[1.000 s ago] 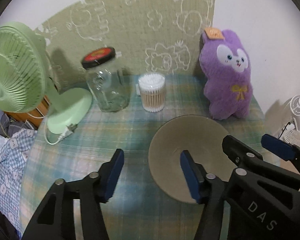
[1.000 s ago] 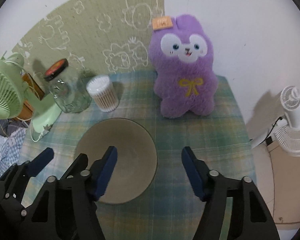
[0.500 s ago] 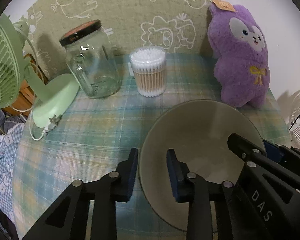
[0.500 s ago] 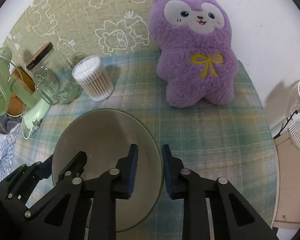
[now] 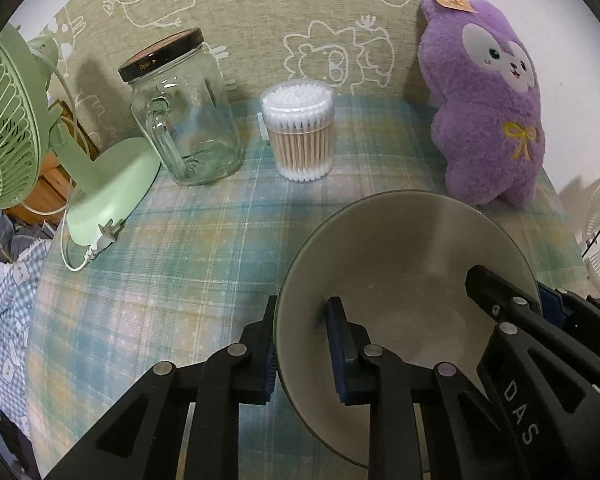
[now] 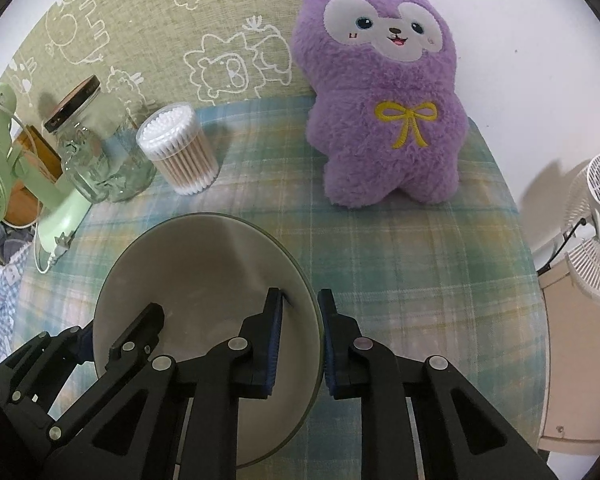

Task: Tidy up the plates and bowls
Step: 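Carry the held bowl with both tools toward the nested bowls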

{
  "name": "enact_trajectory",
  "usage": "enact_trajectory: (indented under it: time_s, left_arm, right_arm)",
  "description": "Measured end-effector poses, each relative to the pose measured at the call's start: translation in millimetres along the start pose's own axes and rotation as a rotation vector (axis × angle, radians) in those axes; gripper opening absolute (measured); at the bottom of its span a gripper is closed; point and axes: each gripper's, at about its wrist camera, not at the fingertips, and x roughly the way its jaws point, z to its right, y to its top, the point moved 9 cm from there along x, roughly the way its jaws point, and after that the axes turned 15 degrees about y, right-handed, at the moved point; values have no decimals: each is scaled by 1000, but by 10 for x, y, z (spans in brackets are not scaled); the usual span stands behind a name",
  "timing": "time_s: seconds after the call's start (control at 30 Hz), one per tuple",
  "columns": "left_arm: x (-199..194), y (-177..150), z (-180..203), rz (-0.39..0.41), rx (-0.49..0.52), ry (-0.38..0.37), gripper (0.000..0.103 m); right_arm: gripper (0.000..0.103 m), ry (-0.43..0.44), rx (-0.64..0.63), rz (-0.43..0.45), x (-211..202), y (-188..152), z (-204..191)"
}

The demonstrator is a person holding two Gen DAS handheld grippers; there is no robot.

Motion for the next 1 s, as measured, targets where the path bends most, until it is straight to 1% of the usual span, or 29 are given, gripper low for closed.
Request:
enact_trajectory:
  time_s: [0.27, 0.43, 0.7, 0.83, 1.0]
  left_arm:
    - [-147, -144, -113, -5, -6, -13, 20]
    - [-332, -214, -270, 13, -14, -19, 20]
    - [-689, -285, -573, 52, -18, -53, 20]
    - [-930, -319, -755, 82, -12, -73, 20]
    - [-1172, -393, -1001, 107, -12, -80, 20]
  right_arm:
    - [21, -12, -3, 0, -182, -132, -84]
    - [21, -19, -11, 17, -377, -207, -223]
    - [21, -56, -17, 60, -806, -315, -557]
    - [21, -72, -9, 91, -1077, -390, -764]
    - [21, -81, -16, 115, -1326, -485, -1024]
